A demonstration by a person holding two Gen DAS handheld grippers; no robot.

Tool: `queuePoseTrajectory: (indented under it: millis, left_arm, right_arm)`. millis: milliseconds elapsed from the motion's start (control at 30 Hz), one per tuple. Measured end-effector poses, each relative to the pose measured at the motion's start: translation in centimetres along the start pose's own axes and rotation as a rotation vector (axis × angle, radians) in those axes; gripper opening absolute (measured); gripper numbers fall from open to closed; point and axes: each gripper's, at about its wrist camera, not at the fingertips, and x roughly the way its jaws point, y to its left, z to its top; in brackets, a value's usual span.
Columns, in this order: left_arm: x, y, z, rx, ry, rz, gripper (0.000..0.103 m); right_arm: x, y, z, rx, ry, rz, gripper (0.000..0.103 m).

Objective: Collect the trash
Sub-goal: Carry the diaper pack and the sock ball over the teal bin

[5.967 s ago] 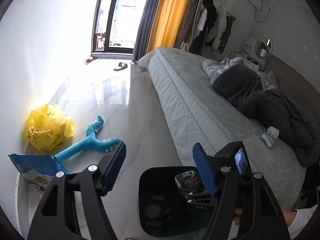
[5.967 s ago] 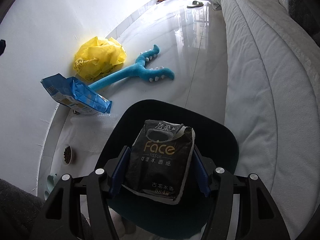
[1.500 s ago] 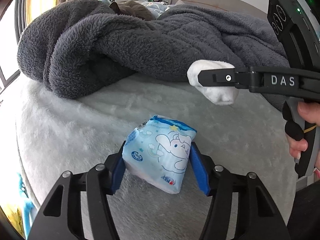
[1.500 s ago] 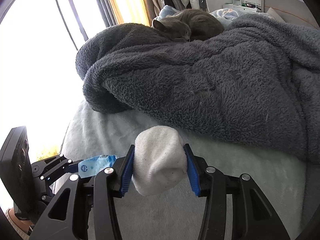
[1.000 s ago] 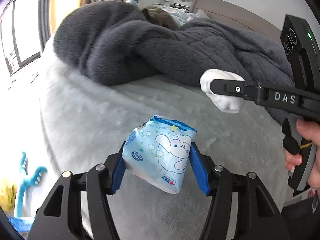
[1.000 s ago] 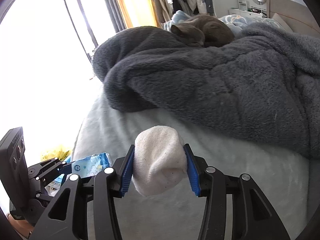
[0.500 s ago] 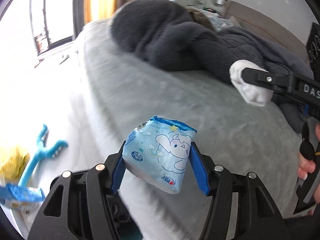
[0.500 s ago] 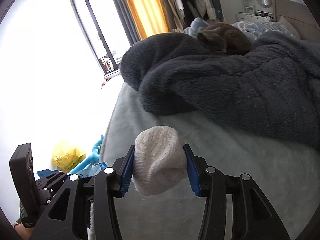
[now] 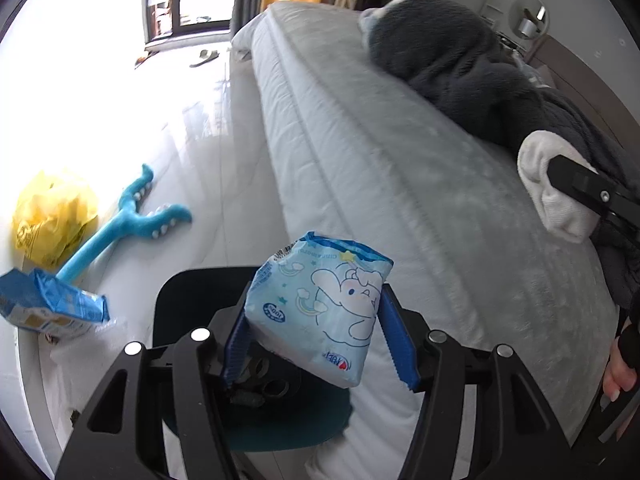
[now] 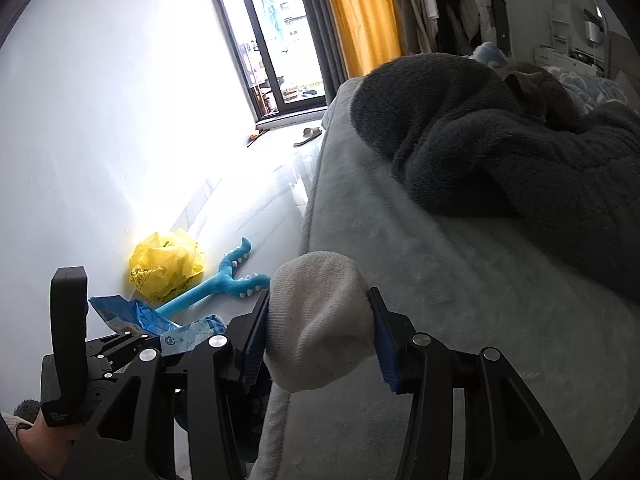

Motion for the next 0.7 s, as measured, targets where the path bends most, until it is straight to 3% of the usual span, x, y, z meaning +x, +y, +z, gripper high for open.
queuePoseTrajectory:
  millis: [367,700]
  left_arm:
    - [0.9,5.6,-1.6,-0.114,0.118,0.025,0.062]
    - [2.4,9.0,-3.0,-0.134,0.231,0.058,0.063]
  right_arm:
    - [2.4,5.5,-1.0,-0.071,0.043,0.071,0.048]
    - [5.4,9.1,-1.3,-0.085,0.102,0.139,0.048]
